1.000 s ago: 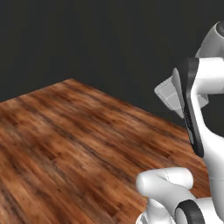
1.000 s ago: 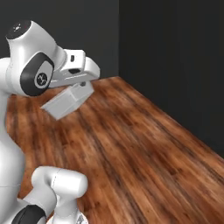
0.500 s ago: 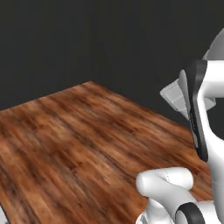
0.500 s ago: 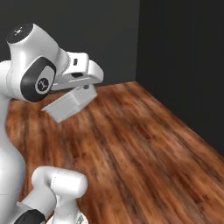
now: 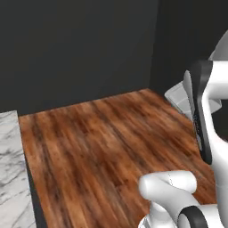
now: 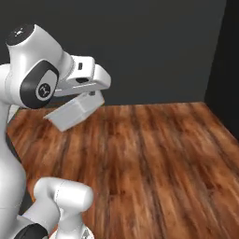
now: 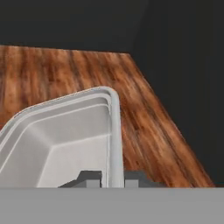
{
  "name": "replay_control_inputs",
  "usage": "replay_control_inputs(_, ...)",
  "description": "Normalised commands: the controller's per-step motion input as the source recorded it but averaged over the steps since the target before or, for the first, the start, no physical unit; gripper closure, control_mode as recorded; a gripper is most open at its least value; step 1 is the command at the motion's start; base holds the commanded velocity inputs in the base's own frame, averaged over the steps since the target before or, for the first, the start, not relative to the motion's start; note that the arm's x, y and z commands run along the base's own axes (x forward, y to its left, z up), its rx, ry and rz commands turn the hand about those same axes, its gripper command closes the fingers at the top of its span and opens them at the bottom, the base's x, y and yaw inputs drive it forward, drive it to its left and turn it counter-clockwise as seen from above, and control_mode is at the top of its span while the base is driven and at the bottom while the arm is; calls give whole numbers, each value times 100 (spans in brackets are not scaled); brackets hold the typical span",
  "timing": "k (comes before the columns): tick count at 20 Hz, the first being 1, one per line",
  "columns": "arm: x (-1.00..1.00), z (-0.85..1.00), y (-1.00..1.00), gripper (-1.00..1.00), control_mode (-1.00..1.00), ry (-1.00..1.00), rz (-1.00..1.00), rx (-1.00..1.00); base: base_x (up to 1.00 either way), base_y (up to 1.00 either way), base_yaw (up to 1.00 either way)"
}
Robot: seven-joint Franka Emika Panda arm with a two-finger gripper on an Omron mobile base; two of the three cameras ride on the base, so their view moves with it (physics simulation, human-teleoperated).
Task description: Retrieve the tupperware and aluminum foil from the cabinet and place them on the dining counter near the plate with cucumber and kebab skewer to prepare for storing leftovers.
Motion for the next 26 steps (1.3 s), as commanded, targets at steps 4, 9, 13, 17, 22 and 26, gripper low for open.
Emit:
replay_control_inputs(4,0,0,0,100,100,0,0,0,100,0,72)
replay_control_inputs(9,0,0,0,100,100,0,0,0,90,0,80)
replay_control_inputs(13,0,0,0,100,100,0,0,0,66,0,84)
replay_control_inputs(17,0,0,0,100,100,0,0,0,42,-2,86)
replay_control_inputs(22,0,0,0,100,100,0,0,0,35,0,91)
replay_control_inputs(26,0,0,0,100,100,0,0,0,34,-21,82)
